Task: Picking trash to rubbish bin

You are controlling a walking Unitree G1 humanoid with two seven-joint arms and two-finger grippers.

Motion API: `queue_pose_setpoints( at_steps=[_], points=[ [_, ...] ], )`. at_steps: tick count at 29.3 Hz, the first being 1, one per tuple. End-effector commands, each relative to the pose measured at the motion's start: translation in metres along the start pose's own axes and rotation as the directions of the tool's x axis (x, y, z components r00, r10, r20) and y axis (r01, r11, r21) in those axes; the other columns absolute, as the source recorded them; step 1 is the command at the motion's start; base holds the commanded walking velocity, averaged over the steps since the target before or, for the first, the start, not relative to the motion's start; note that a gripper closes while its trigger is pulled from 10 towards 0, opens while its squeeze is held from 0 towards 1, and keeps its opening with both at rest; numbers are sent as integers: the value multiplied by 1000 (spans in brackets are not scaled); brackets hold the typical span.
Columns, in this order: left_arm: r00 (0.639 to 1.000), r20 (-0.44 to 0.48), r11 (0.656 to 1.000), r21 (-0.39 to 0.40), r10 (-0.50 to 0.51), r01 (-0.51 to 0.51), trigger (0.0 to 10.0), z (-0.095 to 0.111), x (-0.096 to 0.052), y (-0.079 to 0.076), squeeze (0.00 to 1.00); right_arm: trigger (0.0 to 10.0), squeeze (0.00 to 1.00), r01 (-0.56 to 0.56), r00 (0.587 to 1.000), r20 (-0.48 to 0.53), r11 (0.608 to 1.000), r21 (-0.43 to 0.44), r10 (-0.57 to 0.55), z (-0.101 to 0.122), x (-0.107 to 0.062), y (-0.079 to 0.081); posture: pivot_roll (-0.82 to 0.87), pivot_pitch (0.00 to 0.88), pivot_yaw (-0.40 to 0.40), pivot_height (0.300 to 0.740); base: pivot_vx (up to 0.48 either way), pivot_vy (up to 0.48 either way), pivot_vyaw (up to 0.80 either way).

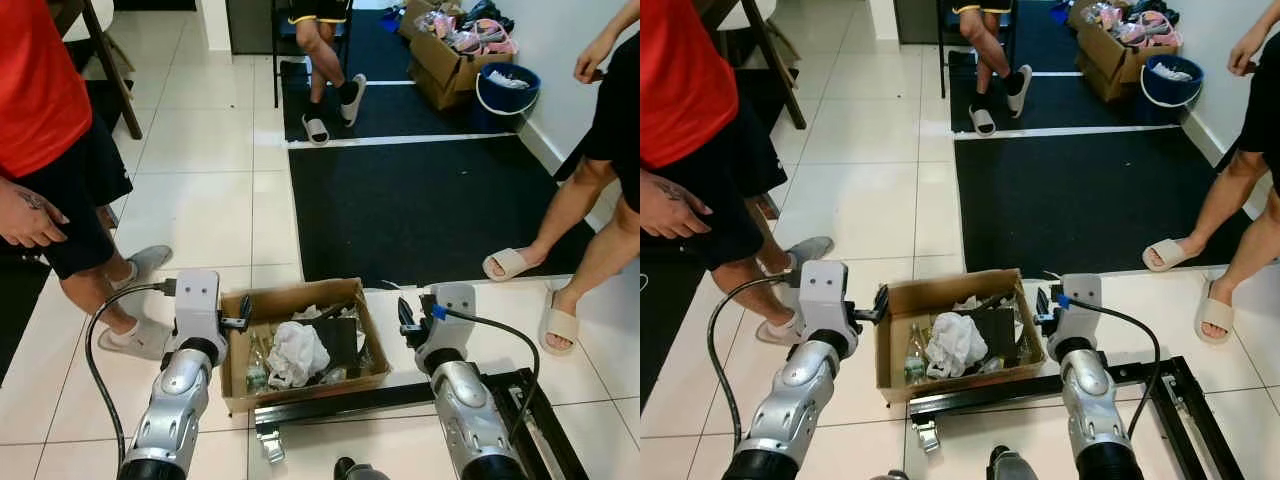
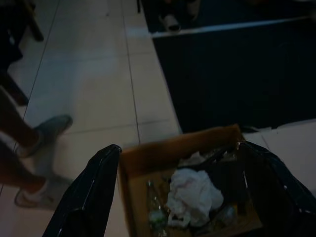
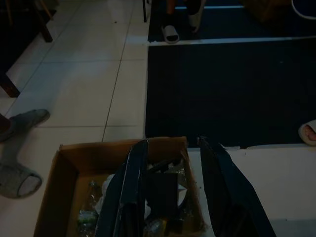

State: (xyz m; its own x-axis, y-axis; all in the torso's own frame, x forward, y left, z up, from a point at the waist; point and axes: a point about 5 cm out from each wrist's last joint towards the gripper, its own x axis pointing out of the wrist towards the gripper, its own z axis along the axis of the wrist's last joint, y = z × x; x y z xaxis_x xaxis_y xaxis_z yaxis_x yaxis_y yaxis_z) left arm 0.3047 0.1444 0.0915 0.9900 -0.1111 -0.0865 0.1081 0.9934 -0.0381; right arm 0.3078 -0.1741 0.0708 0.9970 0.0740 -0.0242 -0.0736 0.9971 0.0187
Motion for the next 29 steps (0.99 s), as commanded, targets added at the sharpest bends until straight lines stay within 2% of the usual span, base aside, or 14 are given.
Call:
queue_pose_setpoints(
  at_steps=[1, 11, 13, 19, 29],
  points=[
    [1000, -2, 1000, -10, -5, 5, 10000, -1, -1, -2, 0, 10000, 0, -20, 1000, -8, 1000, -12, 20, 1, 0, 4, -14, 135, -15, 740, 0, 0, 0],
    [1000, 16, 1000, -16, -8, 8, 10000, 3, 1, -1, 0, 10000, 0, -22, 1000, 3, 999, -33, 22, 7, -1, 9, -14, 116, -12, 740, 0, 0, 0],
    [1000, 19, 1000, -19, -6, 6, 10000, 3, 1, -2, 0, 10000, 0, -23, 999, 24, 997, -69, 25, 11, 0, 10, -16, 105, -21, 740, 0, 0, 800],
    [1000, 20, 1000, -22, -8, 8, 10000, 3, 2, -4, 0, 10000, 0, -40, 999, 25, 994, -104, 42, 13, 2, 14, -10, 99, -25, 740, 0, 0, 800],
    [1000, 19, 1000, -17, -7, 8, 10000, 1, 0, -5, 0, 10000, 0, -46, 998, 30, 992, -114, 50, 14, 1, 22, -15, 84, -22, 740, 0, 0, 800]
  ],
)
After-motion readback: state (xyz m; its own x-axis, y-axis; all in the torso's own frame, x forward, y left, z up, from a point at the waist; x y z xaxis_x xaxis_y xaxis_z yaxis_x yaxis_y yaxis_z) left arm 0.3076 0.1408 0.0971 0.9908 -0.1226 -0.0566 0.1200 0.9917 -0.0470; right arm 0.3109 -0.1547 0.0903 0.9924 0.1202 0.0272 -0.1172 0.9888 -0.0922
